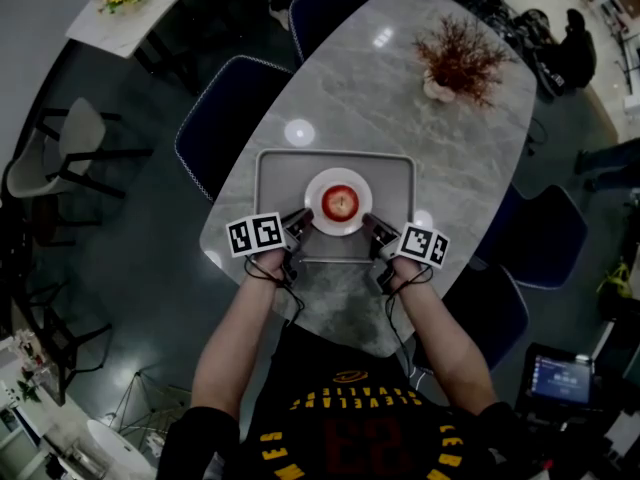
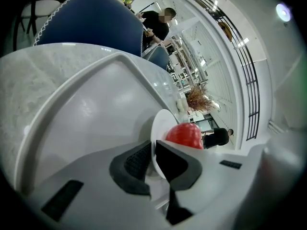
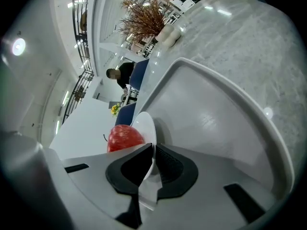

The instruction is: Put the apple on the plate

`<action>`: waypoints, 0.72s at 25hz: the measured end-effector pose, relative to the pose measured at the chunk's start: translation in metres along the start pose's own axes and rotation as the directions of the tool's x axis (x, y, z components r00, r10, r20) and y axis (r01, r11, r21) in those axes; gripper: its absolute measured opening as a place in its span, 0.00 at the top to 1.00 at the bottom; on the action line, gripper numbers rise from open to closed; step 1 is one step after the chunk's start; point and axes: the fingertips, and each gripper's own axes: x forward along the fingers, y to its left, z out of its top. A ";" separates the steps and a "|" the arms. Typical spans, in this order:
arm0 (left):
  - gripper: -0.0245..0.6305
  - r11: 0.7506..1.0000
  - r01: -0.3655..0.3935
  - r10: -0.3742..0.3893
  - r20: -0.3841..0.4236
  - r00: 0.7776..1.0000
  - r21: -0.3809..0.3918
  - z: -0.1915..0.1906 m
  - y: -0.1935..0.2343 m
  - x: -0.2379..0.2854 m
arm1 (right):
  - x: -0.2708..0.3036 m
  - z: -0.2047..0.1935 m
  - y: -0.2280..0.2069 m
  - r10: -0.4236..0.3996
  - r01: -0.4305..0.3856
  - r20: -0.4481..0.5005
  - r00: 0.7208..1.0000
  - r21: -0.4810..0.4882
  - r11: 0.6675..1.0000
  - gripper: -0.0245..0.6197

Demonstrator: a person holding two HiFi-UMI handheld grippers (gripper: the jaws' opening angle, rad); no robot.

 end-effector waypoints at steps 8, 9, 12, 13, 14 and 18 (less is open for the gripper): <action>0.91 0.999 -0.032 0.032 -0.025 0.999 -0.017 -0.004 0.006 0.002 | 0.002 -0.002 -0.004 -0.032 0.032 -0.029 0.999 -0.011 0.999 0.92; 0.91 0.999 -0.035 0.035 -0.027 0.999 -0.020 -0.005 0.007 0.002 | 0.002 -0.002 -0.004 -0.036 0.036 -0.032 0.999 -0.015 0.999 0.92; 0.91 0.999 -0.045 0.044 -0.032 0.999 -0.027 -0.006 0.009 0.002 | 0.004 -0.003 -0.005 -0.043 0.043 -0.040 0.998 -0.019 0.999 0.92; 0.91 0.998 -0.048 0.047 -0.032 0.998 -0.030 -0.006 0.010 0.002 | 0.004 -0.003 -0.005 -0.044 0.044 -0.042 0.998 -0.019 0.999 0.92; 0.91 0.998 -0.051 0.050 -0.032 0.998 -0.032 -0.007 0.011 0.002 | 0.005 -0.003 -0.006 -0.045 0.044 -0.043 0.998 -0.020 0.999 0.92; 0.91 0.998 -0.058 0.057 -0.036 0.998 -0.036 -0.006 0.013 0.004 | 0.007 -0.002 -0.007 -0.055 0.053 -0.047 0.997 -0.028 0.998 0.92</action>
